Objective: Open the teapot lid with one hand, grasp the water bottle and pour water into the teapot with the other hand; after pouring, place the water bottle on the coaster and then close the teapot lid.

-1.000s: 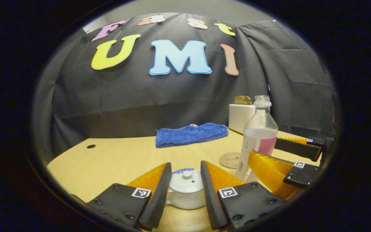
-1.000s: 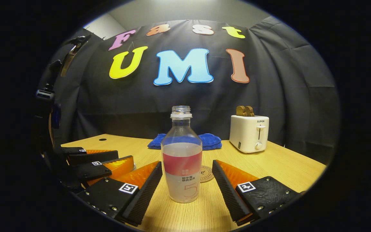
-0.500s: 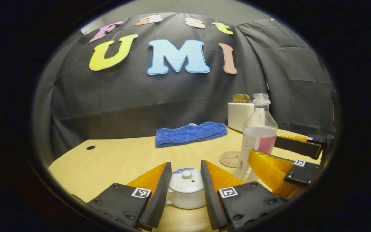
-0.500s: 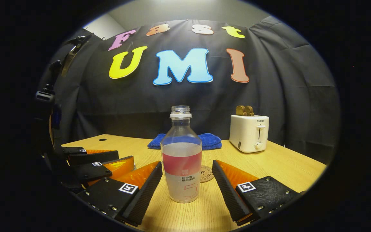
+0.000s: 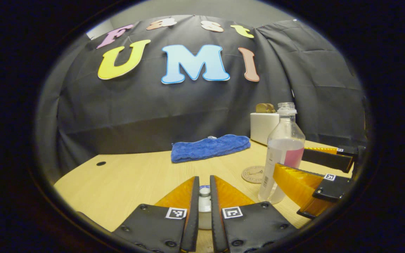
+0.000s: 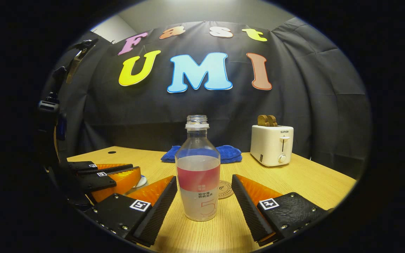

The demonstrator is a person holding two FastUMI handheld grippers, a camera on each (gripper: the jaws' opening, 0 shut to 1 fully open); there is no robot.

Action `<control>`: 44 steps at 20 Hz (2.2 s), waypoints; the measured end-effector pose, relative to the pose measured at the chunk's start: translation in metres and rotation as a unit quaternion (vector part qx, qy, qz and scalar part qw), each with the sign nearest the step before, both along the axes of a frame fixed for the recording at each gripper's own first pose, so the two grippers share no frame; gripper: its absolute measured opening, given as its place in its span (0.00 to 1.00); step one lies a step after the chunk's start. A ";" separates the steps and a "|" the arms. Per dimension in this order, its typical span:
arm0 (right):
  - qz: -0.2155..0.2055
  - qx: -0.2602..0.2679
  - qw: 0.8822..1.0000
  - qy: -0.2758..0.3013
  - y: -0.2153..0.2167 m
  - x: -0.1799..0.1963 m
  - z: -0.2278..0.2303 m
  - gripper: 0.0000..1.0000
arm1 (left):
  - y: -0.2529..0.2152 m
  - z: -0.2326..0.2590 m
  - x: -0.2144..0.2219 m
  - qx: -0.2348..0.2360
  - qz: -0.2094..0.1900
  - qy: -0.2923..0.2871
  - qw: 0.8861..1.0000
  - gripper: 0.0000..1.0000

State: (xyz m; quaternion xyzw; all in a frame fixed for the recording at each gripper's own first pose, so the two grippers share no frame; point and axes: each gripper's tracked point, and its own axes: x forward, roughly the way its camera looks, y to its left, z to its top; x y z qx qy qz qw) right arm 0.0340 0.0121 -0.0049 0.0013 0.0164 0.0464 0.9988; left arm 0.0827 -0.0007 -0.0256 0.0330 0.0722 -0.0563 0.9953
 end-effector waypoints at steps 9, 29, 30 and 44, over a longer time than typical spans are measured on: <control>0.002 0.004 1.000 0.003 0.000 0.000 0.000 0.96 | 0.010 0.024 -0.013 -0.038 0.010 -0.071 0.997 0.18; 0.003 -0.003 1.000 -0.016 0.006 0.002 0.004 0.96 | 0.082 0.026 -0.046 -0.036 0.064 -0.083 0.994 0.18; 0.002 -0.004 1.000 -0.016 0.006 0.003 0.003 0.95 | 0.084 0.024 -0.046 -0.034 0.066 -0.082 0.994 0.18; -0.006 -0.034 0.999 -0.009 0.006 0.005 0.003 0.71 | 0.112 0.017 -0.051 -0.035 0.076 -0.072 0.994 0.18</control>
